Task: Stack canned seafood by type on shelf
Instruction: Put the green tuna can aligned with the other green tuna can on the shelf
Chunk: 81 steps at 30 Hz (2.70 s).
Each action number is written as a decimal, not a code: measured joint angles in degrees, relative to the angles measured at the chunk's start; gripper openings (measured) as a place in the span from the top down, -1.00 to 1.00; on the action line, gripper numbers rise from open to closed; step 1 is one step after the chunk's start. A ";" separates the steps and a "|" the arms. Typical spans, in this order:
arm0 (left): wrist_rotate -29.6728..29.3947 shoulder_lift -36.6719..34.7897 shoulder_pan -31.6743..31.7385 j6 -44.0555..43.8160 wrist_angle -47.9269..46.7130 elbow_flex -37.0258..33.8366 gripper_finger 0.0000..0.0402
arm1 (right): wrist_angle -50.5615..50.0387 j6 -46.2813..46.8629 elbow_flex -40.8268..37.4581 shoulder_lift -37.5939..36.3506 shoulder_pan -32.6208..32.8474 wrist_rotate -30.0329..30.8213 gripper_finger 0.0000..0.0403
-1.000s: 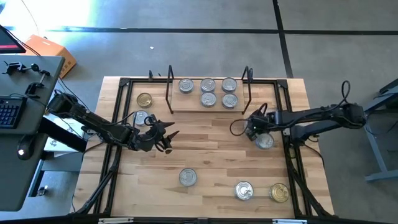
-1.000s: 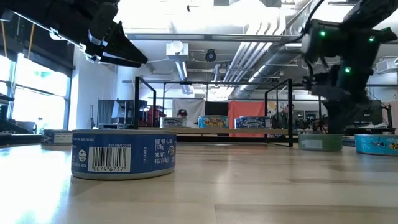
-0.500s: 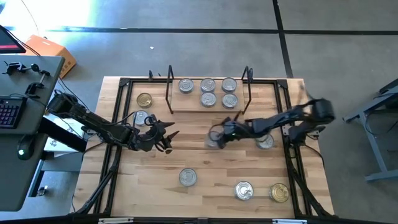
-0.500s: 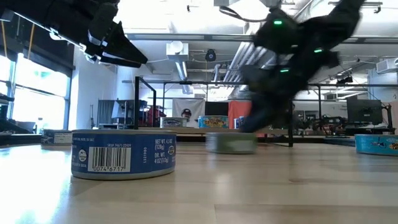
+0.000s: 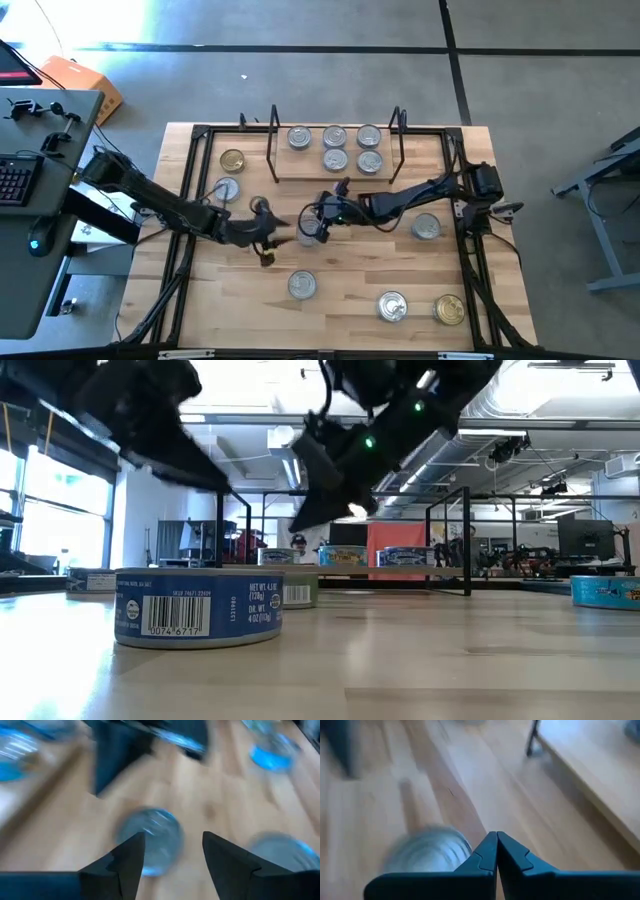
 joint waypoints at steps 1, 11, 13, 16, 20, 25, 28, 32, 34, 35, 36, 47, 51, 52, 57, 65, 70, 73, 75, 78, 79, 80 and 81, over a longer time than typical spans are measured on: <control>2.55 2.01 0.00 -0.01 1.36 -0.03 0.08 | -2.16 0.35 -0.04 0.00 -0.26 0.01 1.00; 9.83 18.64 1.09 0.31 13.13 0.02 0.42 | 1.97 6.44 -9.42 0.35 -0.76 -5.52 1.00; 8.18 19.25 2.34 1.34 13.17 0.02 0.46 | 5.15 7.08 -11.20 0.35 -0.47 -8.61 1.00; 5.65 19.19 4.51 4.04 12.84 0.02 0.50 | 9.18 6.99 -12.68 0.35 0.47 -11.27 1.00; 0.31 16.29 7.52 5.84 8.24 -0.01 0.53 | 11.09 5.63 -13.21 0.35 2.34 -15.02 1.00; -9.47 8.17 8.60 0.88 -4.77 0.06 0.54 | 11.28 -0.67 -13.07 0.26 4.89 -18.37 1.00; -10.00 3.70 7.78 0.12 -6.94 0.05 0.54 | 11.54 -2.82 -13.07 0.26 5.54 -17.29 1.00; -6.12 2.10 5.76 4.39 -3.44 0.06 0.54 | 10.50 -2.99 -13.07 0.26 5.61 -14.40 1.00; -2.59 2.95 4.96 7.38 -0.32 0.08 0.54 | 9.15 -2.99 -13.07 0.26 5.60 -13.27 1.00; -0.96 3.79 4.71 8.69 1.22 0.08 0.54 | 8.54 -2.96 -13.07 0.26 5.61 -12.20 1.00; 0.24 4.79 4.50 9.70 2.49 0.08 0.54 | 8.14 -2.91 -13.07 0.26 5.61 -10.90 1.00; 4.11 19.17 6.60 17.64 18.09 0.06 0.37 | 10.53 -2.54 -13.03 0.26 5.61 -6.37 1.00; 4.62 22.21 7.62 18.91 22.67 0.08 0.29 | 10.51 -2.51 -13.03 0.26 5.61 -5.89 1.00; 4.64 22.72 7.74 19.57 22.79 0.08 0.28 | 10.53 -2.33 -13.03 0.26 5.61 -5.40 1.00; 4.94 24.65 8.37 21.59 22.05 0.07 0.31 | 11.32 -1.58 -13.03 0.26 5.77 -4.82 1.00; 6.72 25.31 8.44 21.73 22.93 0.23 0.74 | 13.81 -11.37 -12.87 -5.70 11.54 4.16 1.00; 6.58 25.38 8.44 20.43 24.61 0.10 0.96 | 8.47 -12.79 -12.96 -11.13 13.52 7.93 1.00; 6.59 25.44 8.36 21.05 26.50 0.00 0.98 | 3.90 -11.78 -12.96 -12.85 13.48 7.94 0.93; 6.53 25.30 8.23 21.34 28.34 -0.03 0.99 | 1.30 -11.89 -12.96 -13.08 12.86 7.59 0.82; 7.53 25.28 8.22 21.58 30.34 -0.01 1.00 | 0.30 -12.67 -12.96 -12.17 11.59 5.70 0.57; 7.90 25.28 8.20 21.75 30.63 -0.01 1.00 | 0.19 -13.58 -12.97 -11.53 11.12 5.07 0.47; 7.98 25.28 8.14 21.80 30.98 -0.01 1.00 | -0.07 -14.98 -12.98 -10.66 10.68 4.49 0.37; 7.98 25.28 8.07 21.83 31.26 -0.01 1.00 | -0.18 -16.58 -13.03 -9.98 10.29 3.90 0.26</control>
